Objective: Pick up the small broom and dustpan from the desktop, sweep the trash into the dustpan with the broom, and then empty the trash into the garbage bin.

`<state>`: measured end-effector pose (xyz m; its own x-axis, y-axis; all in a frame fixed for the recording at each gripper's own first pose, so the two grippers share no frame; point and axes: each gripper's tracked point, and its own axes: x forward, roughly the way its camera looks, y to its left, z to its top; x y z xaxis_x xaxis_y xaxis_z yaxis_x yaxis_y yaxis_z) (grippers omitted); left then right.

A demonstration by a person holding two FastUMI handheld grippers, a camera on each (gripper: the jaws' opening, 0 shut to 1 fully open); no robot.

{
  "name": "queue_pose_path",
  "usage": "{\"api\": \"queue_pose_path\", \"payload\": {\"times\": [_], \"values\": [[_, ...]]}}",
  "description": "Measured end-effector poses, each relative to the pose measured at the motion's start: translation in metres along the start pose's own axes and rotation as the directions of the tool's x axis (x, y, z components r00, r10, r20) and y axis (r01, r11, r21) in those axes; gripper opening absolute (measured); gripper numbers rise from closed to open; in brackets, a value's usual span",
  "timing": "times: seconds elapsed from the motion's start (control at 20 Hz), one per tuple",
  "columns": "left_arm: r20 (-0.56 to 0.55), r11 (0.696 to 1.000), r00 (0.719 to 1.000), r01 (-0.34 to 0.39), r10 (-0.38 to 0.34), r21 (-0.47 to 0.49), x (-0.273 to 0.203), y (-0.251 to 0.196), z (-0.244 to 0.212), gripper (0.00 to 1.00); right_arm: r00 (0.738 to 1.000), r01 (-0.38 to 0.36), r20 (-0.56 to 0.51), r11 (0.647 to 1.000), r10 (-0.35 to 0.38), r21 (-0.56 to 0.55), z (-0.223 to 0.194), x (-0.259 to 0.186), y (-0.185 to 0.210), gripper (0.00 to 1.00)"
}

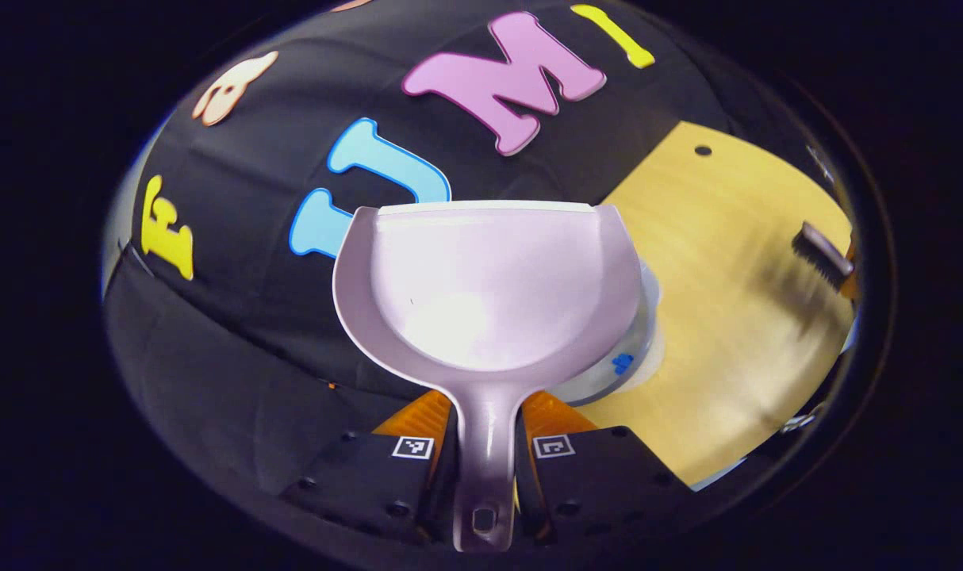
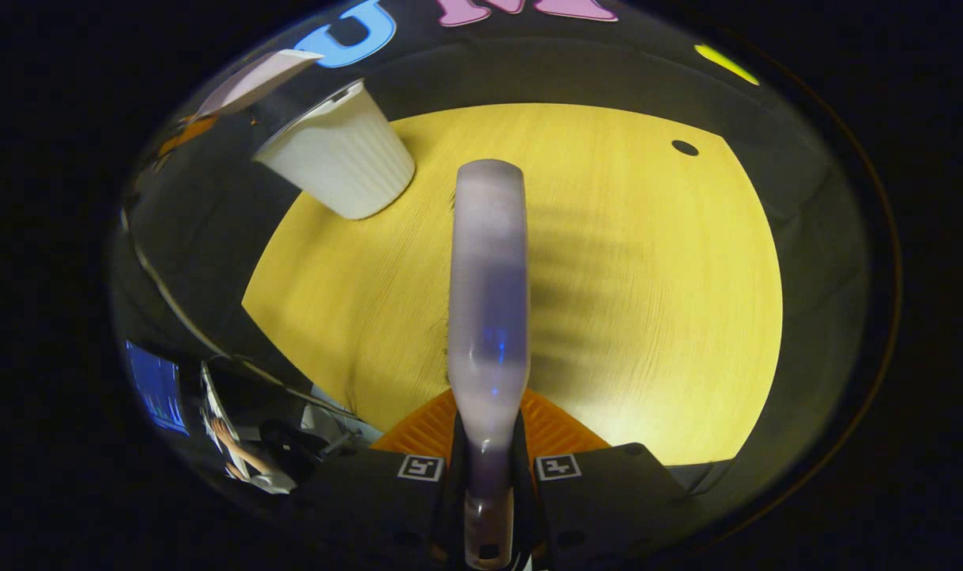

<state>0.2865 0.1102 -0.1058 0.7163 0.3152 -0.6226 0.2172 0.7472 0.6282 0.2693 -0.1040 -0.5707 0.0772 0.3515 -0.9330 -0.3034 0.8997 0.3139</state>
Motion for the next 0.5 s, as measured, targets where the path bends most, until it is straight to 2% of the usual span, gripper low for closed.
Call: {"api": "queue_pose_path", "payload": {"times": [0.1, 0.2, 0.3, 0.4, 0.5], "values": [[0.095, 0.987, 0.989, 0.119, -0.109, -0.107, -0.007, -0.051, 0.011, 0.29, 0.999, 0.034, 0.034, 0.999, -0.035, 0.017, 0.008, -0.001, -0.006, 0.28], [0.163, 0.949, 0.963, 0.245, -0.215, -0.196, -0.015, -0.118, 0.02, 0.29, 0.997, 0.049, 0.058, 0.998, -0.051, 0.032, 0.013, 0.0, -0.007, 0.28], [0.174, 0.899, 0.94, 0.333, -0.294, -0.282, -0.035, -0.19, 0.022, 0.29, 0.993, 0.084, 0.073, 0.994, -0.089, 0.066, 0.013, 0.001, -0.013, 0.28], [0.169, 0.836, 0.916, 0.401, -0.364, -0.374, -0.035, -0.257, 0.017, 0.28, 0.989, 0.119, 0.073, 0.987, -0.127, 0.103, 0.008, 0.008, -0.025, 0.28], [0.124, 0.799, 0.905, 0.418, -0.407, -0.432, -0.02, -0.307, 0.003, 0.29, 0.988, 0.153, 0.019, 0.982, -0.156, 0.11, -0.004, 0.023, -0.029, 0.28]]}}
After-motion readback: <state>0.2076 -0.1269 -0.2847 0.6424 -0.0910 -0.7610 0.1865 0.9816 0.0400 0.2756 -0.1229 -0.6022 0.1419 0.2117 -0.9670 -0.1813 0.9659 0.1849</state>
